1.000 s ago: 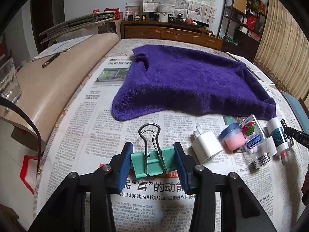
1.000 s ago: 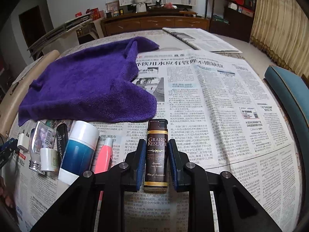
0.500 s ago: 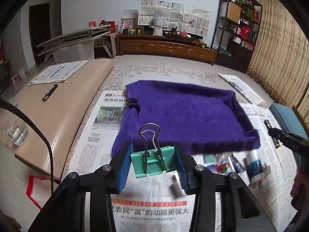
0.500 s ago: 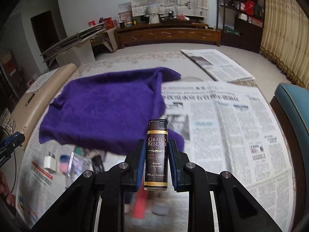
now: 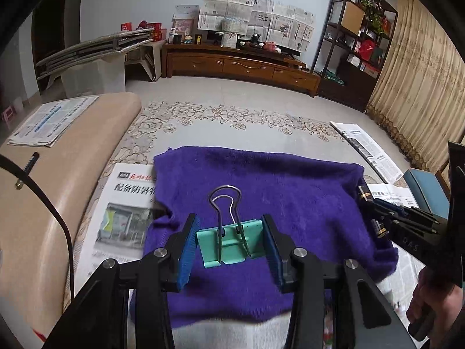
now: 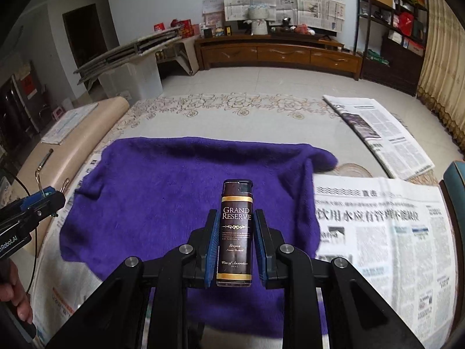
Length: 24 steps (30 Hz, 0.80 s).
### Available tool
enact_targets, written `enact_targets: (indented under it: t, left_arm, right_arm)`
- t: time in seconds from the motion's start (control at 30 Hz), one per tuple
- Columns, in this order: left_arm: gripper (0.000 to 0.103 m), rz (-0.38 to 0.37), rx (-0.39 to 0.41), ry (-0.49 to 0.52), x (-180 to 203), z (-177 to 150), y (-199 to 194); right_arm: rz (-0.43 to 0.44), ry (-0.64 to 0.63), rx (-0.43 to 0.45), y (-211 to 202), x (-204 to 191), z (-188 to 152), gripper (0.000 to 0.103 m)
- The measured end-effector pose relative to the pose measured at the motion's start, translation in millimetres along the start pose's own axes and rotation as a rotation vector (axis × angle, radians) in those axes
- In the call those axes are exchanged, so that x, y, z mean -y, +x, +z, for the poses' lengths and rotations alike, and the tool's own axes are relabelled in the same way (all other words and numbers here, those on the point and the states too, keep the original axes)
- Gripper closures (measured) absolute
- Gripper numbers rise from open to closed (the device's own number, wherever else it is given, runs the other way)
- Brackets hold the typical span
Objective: Organize rigid objects
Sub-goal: 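Place the green clip and Grand Reserve bottle onto the purple towel with both tools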
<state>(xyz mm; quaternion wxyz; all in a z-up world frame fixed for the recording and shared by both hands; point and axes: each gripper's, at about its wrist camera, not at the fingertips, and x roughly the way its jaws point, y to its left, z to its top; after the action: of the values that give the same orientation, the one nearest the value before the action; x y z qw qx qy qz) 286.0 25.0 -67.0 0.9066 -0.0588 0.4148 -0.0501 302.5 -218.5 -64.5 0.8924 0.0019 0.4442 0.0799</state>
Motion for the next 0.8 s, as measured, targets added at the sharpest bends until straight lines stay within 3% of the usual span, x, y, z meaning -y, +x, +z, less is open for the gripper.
enact_targets:
  t: [0.2, 0.4, 0.7, 0.77, 0.8]
  left_arm:
    - [0.062, -0.003, -0.049, 0.023, 14, 19, 52]
    - [0.062, 0.03, -0.129, 0.05, 18, 18, 87]
    - [0.062, 0.079, -0.184, 0.096, 18, 8, 103]
    - [0.06, 0.089, -0.181, 0.112, 19, 8, 103]
    - [0.053, 0.107, -0.179, 0.14, 22, 8, 103]
  right_arm:
    - [-0.015, -0.009, -0.076, 49, -7, 17, 0.08]
    - [-0.034, -0.025, -0.151, 79, -8, 18, 0.08]
    - [-0.033, -0.057, -0.204, 86, -6, 16, 0.079]
    - [-0.031, -0.078, -0.212, 87, -8, 16, 0.079]
    - [-0.03, -0.088, -0.213, 88, -8, 17, 0.078]
